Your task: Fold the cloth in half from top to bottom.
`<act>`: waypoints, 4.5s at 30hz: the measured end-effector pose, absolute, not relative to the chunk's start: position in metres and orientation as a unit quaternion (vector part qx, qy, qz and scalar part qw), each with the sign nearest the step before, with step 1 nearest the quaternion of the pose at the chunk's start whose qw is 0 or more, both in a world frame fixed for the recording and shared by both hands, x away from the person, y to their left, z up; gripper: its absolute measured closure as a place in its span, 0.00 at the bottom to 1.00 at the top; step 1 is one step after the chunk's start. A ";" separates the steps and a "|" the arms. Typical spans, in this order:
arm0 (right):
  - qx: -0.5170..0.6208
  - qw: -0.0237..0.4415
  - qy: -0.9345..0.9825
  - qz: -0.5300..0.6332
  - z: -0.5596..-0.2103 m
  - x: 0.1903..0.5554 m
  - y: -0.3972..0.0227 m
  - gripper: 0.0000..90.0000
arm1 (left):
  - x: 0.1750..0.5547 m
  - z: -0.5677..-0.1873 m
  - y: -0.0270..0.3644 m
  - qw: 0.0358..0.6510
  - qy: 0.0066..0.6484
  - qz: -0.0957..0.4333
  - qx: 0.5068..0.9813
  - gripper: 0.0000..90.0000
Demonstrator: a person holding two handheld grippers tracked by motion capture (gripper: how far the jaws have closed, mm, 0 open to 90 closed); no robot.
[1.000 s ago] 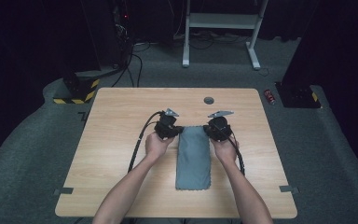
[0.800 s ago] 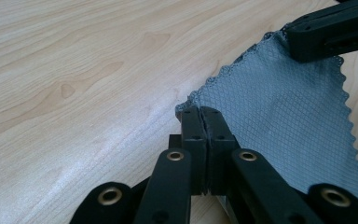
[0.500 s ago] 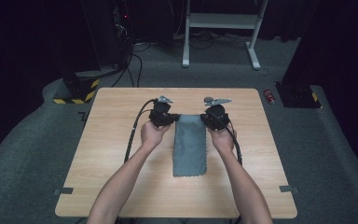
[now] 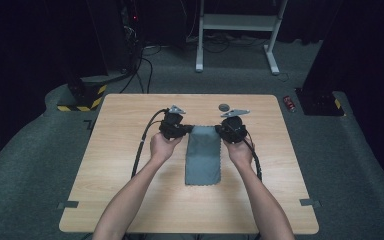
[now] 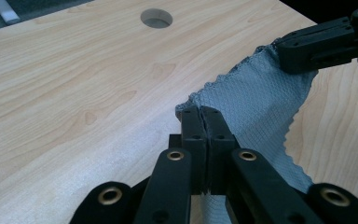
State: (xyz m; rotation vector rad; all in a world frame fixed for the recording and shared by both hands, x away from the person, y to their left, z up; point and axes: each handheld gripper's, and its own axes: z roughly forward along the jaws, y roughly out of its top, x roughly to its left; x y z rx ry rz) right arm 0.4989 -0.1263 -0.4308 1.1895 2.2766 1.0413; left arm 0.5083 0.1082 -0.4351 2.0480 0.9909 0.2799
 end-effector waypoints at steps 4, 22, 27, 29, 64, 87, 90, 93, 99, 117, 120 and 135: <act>0.417 0.182 0.811 0.368 -0.433 0.496 -0.127 0.99 | 0.504 -0.439 0.110 0.418 0.395 0.104 0.811 0.99; 0.400 0.168 0.825 0.363 -0.443 0.483 -0.127 0.99 | 0.485 -0.454 0.109 0.406 0.378 0.098 0.826 0.99; 0.399 0.162 0.827 0.362 -0.449 0.479 -0.127 0.99 | 0.481 -0.459 0.110 0.407 0.378 0.094 0.826 0.99; 0.400 0.158 0.827 0.362 -0.451 0.478 -0.128 0.99 | 0.480 -0.461 0.110 0.406 0.378 0.092 0.827 0.99; 0.388 0.144 0.829 0.375 -0.462 0.456 -0.135 0.99 | 0.457 -0.473 0.111 0.410 0.368 0.083 0.831 0.99; 0.380 0.139 0.830 0.384 -0.463 0.443 -0.136 0.99 | 0.443 -0.472 0.115 0.420 0.360 0.084 0.829 0.99; 0.379 0.138 0.830 0.385 -0.463 0.441 -0.137 0.99 | 0.441 -0.473 0.115 0.421 0.360 0.083 0.828 0.99; 0.378 0.137 0.830 0.387 -0.463 0.439 -0.137 0.99 | 0.439 -0.473 0.115 0.417 0.355 0.087 0.832 0.99; 0.373 0.136 0.832 0.389 -0.464 0.435 -0.137 0.99 | 0.434 -0.472 0.115 0.415 0.347 0.094 0.836 0.99; 0.367 0.133 0.833 0.391 -0.469 0.423 -0.140 0.99 | 0.421 -0.472 0.115 0.420 0.333 0.101 0.838 0.99; 0.369 0.131 0.832 0.394 -0.470 0.421 -0.141 0.99 | 0.419 -0.475 0.115 0.418 0.331 0.101 0.840 0.99; 0.366 0.130 0.834 0.392 -0.478 0.412 -0.143 0.99 | 0.411 -0.481 0.114 0.420 0.332 0.098 0.839 0.99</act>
